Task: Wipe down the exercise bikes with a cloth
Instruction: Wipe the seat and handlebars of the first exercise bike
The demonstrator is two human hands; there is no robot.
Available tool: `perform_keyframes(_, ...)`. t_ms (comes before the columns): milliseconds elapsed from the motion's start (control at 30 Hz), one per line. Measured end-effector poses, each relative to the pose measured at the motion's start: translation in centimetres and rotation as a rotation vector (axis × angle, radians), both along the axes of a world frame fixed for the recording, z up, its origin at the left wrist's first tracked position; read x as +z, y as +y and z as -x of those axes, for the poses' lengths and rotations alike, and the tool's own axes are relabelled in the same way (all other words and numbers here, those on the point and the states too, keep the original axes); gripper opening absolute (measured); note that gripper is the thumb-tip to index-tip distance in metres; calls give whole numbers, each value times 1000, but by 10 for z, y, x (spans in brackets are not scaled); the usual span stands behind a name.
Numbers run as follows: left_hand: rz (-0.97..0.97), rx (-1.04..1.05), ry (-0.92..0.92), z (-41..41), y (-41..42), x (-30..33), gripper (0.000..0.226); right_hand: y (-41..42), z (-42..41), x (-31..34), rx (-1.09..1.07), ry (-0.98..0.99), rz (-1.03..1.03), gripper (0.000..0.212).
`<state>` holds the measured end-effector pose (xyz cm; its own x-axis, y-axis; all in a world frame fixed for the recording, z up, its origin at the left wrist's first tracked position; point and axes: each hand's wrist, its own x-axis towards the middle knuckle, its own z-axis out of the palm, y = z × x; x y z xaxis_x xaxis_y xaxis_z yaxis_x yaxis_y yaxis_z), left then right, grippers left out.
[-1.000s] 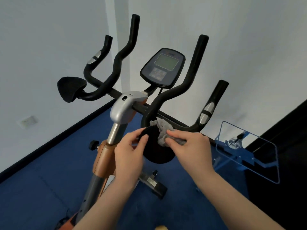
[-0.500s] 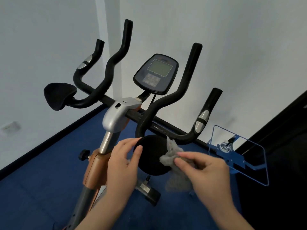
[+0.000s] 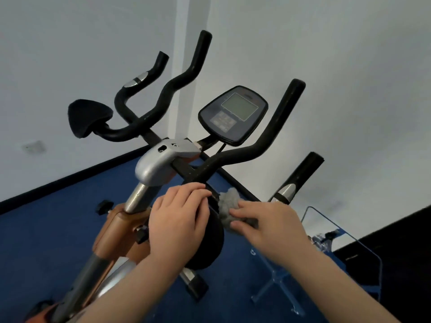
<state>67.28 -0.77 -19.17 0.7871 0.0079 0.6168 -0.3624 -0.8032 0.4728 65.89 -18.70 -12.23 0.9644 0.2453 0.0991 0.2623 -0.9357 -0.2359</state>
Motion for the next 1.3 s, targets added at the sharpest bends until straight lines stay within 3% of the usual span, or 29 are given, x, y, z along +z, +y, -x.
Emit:
perform_keyframes(133, 7, 22, -17, 0, -2, 0, 13, 2, -30, -3, 10, 62, -58, 22)
perform_keyframes(467, 45, 100, 5, 1, -5, 1, 12, 37, -65, -24, 27, -70, -277, 25)
perform_keyframes(667, 44, 75, 40, 5, -5, 7, 13, 17, -38, -26, 28, -88, -208, 24)
perform_keyframes(833, 55, 60, 80, 6, -15, 23, 13, -9, -5, -44, 234, -338, -81, 26)
perform_keyframes(933, 191, -95, 98, 4, -35, 34, 14, -33, 0, -54, 380, -486, 56, 33)
perform_keyframes(1033, 282, -197, 125, -1, -54, 44, 17, -63, -10, -51, 526, -512, 109, 30)
perform_keyframes(1300, 164, -183, 239, -16, -64, 43, 15, -104, -41, -48, 690, -582, 147, 42)
